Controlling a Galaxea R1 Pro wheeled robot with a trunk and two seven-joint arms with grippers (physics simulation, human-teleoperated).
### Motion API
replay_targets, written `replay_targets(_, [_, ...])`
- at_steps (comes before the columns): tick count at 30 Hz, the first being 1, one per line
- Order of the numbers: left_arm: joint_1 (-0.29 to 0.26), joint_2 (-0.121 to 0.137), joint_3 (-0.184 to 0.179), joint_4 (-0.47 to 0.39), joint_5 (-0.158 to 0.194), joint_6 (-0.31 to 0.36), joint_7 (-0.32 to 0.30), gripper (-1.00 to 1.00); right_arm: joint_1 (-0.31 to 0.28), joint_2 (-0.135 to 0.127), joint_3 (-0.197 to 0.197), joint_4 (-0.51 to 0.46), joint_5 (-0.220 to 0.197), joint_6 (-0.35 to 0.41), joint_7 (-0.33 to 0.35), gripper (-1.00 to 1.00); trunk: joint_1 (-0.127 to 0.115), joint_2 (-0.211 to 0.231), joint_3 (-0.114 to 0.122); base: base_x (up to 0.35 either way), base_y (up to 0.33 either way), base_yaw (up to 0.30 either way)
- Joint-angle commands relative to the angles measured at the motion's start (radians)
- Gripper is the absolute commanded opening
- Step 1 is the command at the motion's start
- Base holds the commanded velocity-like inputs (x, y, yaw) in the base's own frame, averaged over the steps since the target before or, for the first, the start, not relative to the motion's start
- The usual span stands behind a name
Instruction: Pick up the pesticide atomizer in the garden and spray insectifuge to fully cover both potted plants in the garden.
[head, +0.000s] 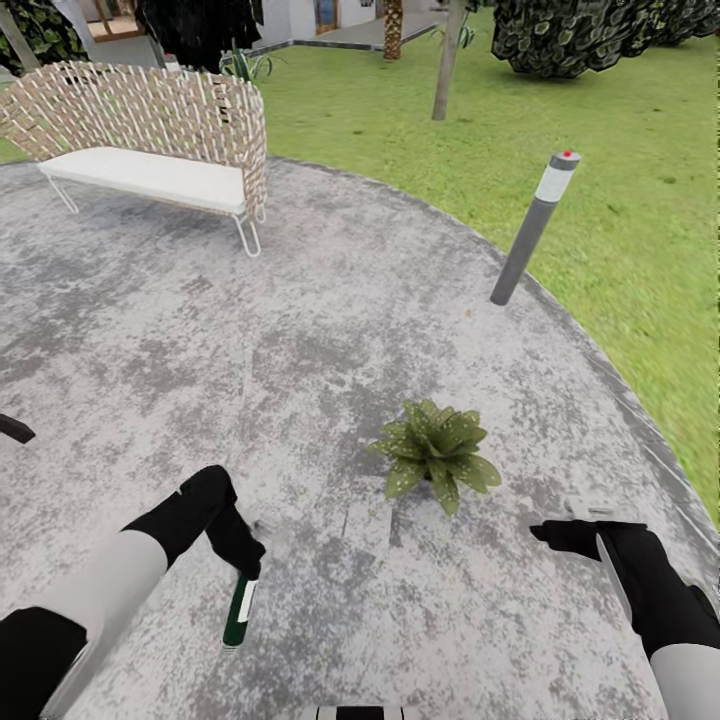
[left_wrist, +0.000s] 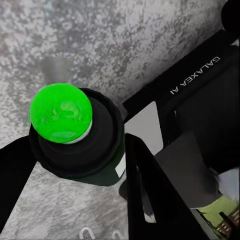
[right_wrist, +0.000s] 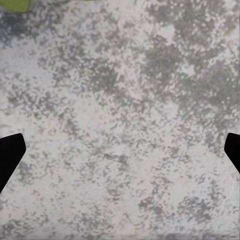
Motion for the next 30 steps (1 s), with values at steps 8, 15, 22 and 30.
replay_targets(8, [0.001, 0.003, 0.217, -0.096, -0.008, 0.0, -0.01, -1.0, -0.001, 0.0, -0.002, 0.0, 0.011, 0.004, 0.009, 1.0, 0.0, 0.0, 0.012, -0.002, 0.006, -0.083])
replay_targets(15, [0.113, 0.003, 0.335, -0.273, -0.008, -0.005, -0.01, -1.0, -0.001, 0.001, -0.002, 0.0, 0.011, 0.004, 0.009, 1.0, 0.0, 0.0, 0.023, 0.0, 0.0, -0.083])
replay_targets(22, [0.227, -0.001, 0.346, -0.411, -0.008, -0.011, -0.01, -1.0, -0.001, 0.006, -0.001, -0.001, 0.011, 0.004, 0.008, 1.0, 0.0, 0.0, 0.034, 0.0, 0.0, -0.082])
replay_targets(30, [0.236, -0.001, 0.345, -0.417, -0.008, -0.02, -0.01, -1.0, -0.001, 0.006, -0.002, -0.001, 0.011, 0.004, 0.009, 1.0, 0.0, 0.0, 0.046, 0.0, 0.0, -0.082])
